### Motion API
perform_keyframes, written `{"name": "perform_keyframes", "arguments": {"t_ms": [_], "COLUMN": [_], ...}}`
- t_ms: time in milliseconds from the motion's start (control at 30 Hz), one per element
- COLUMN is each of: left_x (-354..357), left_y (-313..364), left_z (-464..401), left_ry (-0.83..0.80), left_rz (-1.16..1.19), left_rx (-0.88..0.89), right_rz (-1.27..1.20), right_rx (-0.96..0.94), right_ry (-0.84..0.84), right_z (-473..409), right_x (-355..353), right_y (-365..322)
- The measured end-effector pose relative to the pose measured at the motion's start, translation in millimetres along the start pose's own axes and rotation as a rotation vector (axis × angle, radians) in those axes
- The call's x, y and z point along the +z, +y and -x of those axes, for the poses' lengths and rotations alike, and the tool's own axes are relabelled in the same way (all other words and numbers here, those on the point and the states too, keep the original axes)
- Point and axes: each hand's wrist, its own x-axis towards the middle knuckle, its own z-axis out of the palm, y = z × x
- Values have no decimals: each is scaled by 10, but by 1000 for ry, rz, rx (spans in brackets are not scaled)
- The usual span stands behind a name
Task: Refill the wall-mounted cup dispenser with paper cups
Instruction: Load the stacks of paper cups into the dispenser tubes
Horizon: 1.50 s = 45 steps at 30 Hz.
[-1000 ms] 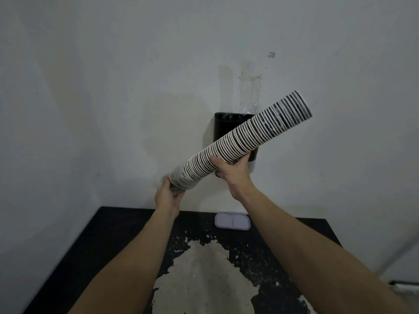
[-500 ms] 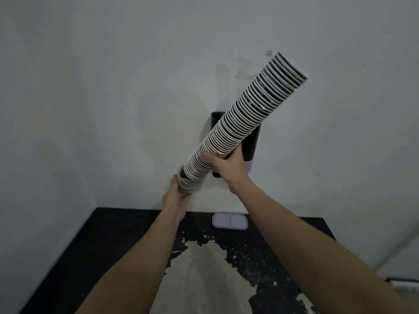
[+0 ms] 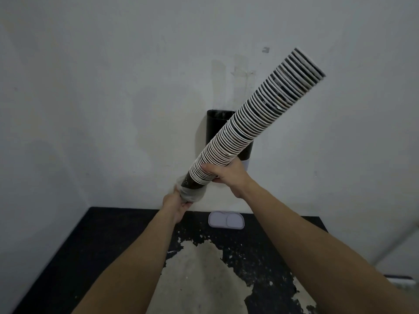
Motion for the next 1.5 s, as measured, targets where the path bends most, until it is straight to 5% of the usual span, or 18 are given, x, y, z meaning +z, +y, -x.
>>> {"name": "perform_keyframes", "arguments": {"t_ms": [400, 567, 1000, 1267, 1500], "left_x": [-55, -181, -528, -302, -243], "left_y": [-70, -178, -384, -481, -846], "left_z": [-92, -125, 45, 197, 156], "left_ry": [140, 296, -110, -593, -572], "left_rz": [-132, -372, -1026, -948, -991], "left_rx": [-129, -67, -164, 140, 238], "right_rz": [93, 145, 453, 480, 527], "right_rx": [-2, 23, 156, 168, 222], "right_ry": [-16, -21, -58, -98, -165], "right_z": [-84, -49, 435, 684, 791], "right_x": [-153, -242, -231, -161, -132], "right_y": [-115, 1, 1001, 1605, 1960]}}
